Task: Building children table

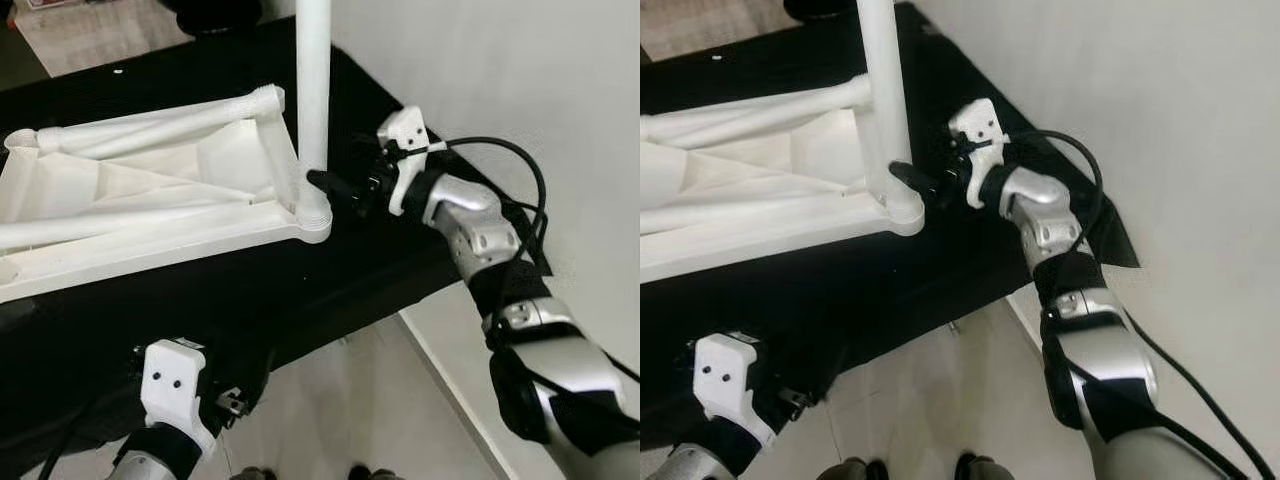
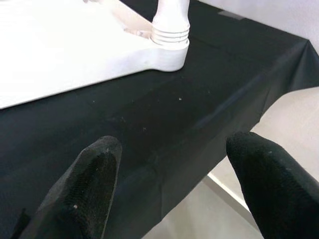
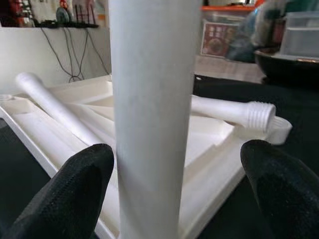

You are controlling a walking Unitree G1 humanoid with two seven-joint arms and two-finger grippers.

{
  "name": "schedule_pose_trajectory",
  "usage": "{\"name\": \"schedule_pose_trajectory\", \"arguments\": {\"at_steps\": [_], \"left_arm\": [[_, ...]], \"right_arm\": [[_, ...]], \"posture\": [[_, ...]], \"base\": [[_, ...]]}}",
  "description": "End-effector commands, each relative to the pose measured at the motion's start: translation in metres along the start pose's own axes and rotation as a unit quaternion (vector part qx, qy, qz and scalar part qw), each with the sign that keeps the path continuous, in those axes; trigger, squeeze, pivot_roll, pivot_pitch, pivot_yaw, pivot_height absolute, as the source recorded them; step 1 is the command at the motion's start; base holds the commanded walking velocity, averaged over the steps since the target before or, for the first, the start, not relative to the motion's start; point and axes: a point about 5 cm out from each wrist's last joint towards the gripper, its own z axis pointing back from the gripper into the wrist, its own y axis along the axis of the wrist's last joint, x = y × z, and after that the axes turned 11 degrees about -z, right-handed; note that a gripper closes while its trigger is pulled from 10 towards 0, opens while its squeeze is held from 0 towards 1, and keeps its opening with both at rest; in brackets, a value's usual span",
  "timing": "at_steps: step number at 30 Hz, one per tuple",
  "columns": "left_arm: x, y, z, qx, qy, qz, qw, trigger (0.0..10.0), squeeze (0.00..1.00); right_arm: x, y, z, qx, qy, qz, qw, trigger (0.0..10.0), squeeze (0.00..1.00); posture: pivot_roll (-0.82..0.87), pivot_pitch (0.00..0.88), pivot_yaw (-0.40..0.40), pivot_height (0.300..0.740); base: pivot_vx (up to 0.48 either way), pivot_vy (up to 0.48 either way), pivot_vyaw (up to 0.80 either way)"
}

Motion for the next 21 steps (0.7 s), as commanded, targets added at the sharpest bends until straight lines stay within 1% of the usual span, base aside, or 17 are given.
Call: {"name": "schedule_pose_trajectory", "arguments": {"at_steps": [1, 5, 6, 9, 10, 11, 16, 21], "left_arm": [[0.001, -0.001, 0.003, -0.004, 0.003, -0.002, 1.0, 10.0, 0.0], [0.004, 0.0, 0.006, -0.005, 0.001, 0.0, 1.0, 10.0, 0.0], [0.004, 0.0, 0.006, -0.005, 0.001, 0.0, 1.0, 10.0, 0.0], [0.006, 0.001, 0.006, -0.004, 0.0, 0.001, 1.0, 10.0, 0.0], [0.007, 0.001, 0.006, -0.004, 0.0, 0.001, 1.0, 10.0, 0.0], [0.007, 0.001, 0.006, -0.003, 0.0, 0.002, 1.0, 10.0, 0.0], [0.009, 0.001, 0.003, 0.004, 0.001, 0.013, 1.0, 10.0, 0.0], [0.009, 0.001, 0.002, 0.006, 0.0, 0.016, 1.0, 10.0, 0.0]], "right_arm": [[-0.002, -0.004, -0.001, -0.002, 0.006, -0.001, 1.0, 10.0, 0.0], [-0.007, 0.002, -0.012, 0.0, 0.027, 0.001, 1.0, 10.0, 0.0], [-0.007, 0.002, -0.012, 0.0, 0.027, 0.001, 1.0, 10.0, 0.0], [-0.01, 0.002, -0.015, -0.005, 0.063, -0.006, 0.998, 10.0, 0.0], [-0.01, 0.002, -0.016, -0.006, 0.069, -0.007, 0.998, 3.8, 0.0], [-0.01, 0.002, -0.014, -0.008, 0.08, -0.007, 0.997, 0.0, 0.0], [-0.011, 0.003, -0.009, -0.018, 0.129, -0.007, 0.991, 0.0, 0.0], [-0.012, 0.004, -0.009, -0.023, 0.143, 0.004, 0.989, 0.0, 0.0]], "posture": [[0.13, 0.257, -0.039, 0.74], [0.13, 0.258, -0.041, 0.74], [0.13, 0.258, -0.041, 0.74], [0.12, 0.265, -0.047, 0.74], [0.12, 0.265, -0.047, 0.74], [0.11, 0.268, -0.053, 0.74], [0.08, 0.265, -0.06, 0.74], [0.07, 0.265, -0.062, 0.74]], "base": [[0.0, 0.0, 0.0], [0.0, 0.0, 0.0], [0.0, 0.0, 0.0], [0.0, 0.0, 0.0], [0.0, 0.0, 0.0], [0.0, 0.0, 0.0], [0.0, 0.0, 0.0], [0.0, 0.0, 0.0]]}}
